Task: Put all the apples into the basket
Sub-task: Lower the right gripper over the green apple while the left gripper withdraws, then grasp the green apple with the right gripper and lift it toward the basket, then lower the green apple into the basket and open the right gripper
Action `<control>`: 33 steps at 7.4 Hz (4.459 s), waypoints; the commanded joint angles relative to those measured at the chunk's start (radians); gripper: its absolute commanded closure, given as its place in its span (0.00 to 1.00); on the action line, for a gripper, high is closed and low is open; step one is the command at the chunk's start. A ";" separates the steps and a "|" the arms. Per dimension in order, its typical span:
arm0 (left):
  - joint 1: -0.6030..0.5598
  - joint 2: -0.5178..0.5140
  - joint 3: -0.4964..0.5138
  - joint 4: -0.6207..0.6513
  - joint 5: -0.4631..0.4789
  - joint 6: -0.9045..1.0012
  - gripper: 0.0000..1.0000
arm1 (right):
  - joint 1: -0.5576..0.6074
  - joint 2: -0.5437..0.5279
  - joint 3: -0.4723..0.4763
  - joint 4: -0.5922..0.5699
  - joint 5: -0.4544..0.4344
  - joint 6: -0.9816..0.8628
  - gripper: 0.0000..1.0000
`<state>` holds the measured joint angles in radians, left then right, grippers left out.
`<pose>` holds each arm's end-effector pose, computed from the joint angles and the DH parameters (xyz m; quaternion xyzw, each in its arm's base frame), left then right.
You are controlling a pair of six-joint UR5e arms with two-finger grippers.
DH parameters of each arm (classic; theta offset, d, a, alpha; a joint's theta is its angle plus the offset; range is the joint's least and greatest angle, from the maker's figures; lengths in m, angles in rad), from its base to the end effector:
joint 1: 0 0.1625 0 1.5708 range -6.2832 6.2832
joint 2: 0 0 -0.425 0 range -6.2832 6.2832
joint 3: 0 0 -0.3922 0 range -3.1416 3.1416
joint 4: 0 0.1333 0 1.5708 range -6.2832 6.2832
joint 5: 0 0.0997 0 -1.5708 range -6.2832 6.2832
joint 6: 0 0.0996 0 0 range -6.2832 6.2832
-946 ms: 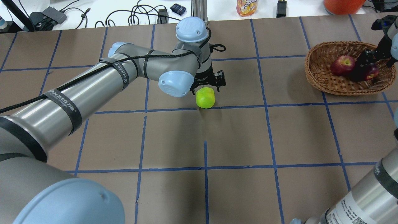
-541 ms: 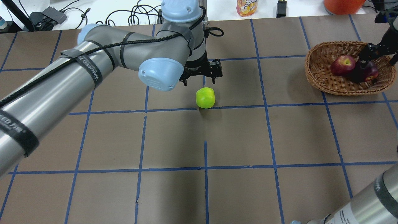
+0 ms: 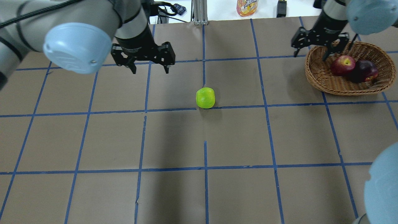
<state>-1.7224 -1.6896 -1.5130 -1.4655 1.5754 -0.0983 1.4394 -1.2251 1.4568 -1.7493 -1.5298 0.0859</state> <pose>-0.2138 -0.5195 0.4655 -0.0266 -0.9994 0.0223 0.0005 0.0550 -0.6327 0.3676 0.1089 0.9935 0.0261 0.0211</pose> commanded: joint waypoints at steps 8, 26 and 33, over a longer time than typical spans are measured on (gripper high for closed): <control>0.178 0.067 -0.003 -0.073 0.017 0.216 0.00 | 0.417 0.226 0.014 -0.308 0.096 0.166 0.00; 0.150 0.064 0.002 -0.081 -0.011 0.190 0.00 | -0.228 0.154 -0.053 -0.061 -0.049 -0.293 1.00; 0.142 0.060 -0.004 -0.079 -0.009 0.174 0.00 | -0.261 0.178 -0.059 -0.130 -0.086 -0.291 0.00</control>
<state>-1.5800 -1.6291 -1.5173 -1.5447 1.5653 0.0753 1.1802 -1.0203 1.3997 -1.8903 -1.6167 -0.2068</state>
